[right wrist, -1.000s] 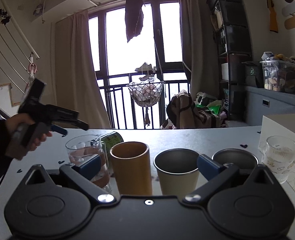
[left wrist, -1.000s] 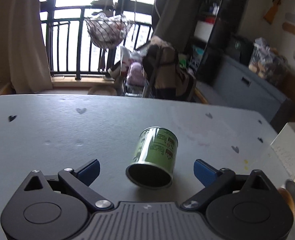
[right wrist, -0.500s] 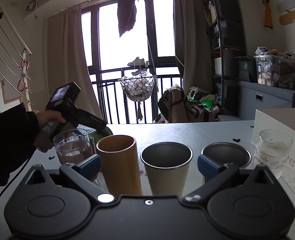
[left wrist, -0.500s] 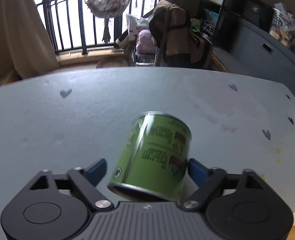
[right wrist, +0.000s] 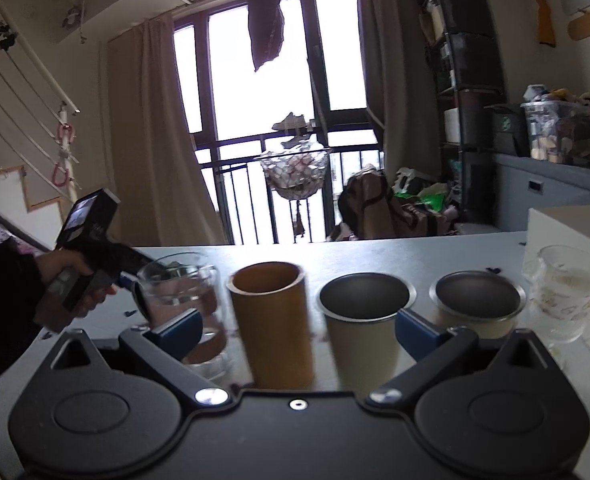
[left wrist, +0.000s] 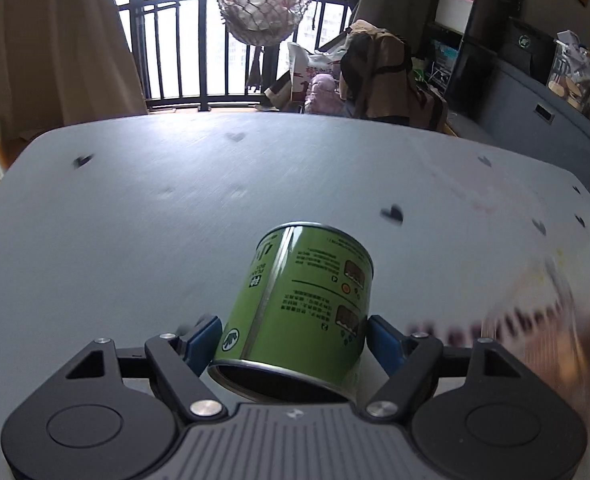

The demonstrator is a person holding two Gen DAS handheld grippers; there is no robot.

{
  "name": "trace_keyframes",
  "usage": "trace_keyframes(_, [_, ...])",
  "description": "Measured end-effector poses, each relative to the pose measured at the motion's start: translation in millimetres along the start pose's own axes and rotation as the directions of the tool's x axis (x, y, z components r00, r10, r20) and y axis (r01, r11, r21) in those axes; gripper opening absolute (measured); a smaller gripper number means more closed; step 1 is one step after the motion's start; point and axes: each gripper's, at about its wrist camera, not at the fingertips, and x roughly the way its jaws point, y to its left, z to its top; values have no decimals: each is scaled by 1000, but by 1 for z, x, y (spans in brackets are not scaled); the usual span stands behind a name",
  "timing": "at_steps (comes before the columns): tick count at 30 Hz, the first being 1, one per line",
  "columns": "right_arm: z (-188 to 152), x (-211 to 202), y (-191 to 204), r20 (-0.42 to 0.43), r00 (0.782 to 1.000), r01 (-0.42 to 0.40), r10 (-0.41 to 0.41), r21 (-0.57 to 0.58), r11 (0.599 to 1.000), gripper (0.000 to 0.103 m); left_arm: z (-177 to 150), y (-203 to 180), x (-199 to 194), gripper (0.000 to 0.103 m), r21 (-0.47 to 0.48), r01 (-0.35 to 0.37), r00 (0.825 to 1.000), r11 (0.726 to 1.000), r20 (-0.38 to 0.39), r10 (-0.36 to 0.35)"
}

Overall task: Flip cup upright
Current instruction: 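Lift the tin with the left gripper while the right gripper approaches it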

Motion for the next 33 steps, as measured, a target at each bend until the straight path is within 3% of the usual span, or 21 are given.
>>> trace_keyframes(8, [-1,-3,24,-9,996,-90,90,-8,996,103,-76,4,-65,79,67,7,1000,998,20,-8])
trace_keyframes(19, [2,13,45,-99,975,-194,200,71,978,103,-147,-35,-112,79,185,118,991,976,38,-127])
trace_keyframes(23, [5,27,58,-133,941,-299,312,110,948,103,-161,-41,-120,79,213,128,989,969,46,-141])
trace_keyframes(30, [-1,75,97,-263,855,-435,447,105,894,67,-178,-42,-131,80,270,153,984,951,51,-172])
trace_keyframes(33, [-6,96,114,-330,803,-482,497,132,866,55,-181,-39,-133,82,268,155,984,951,46,-173])
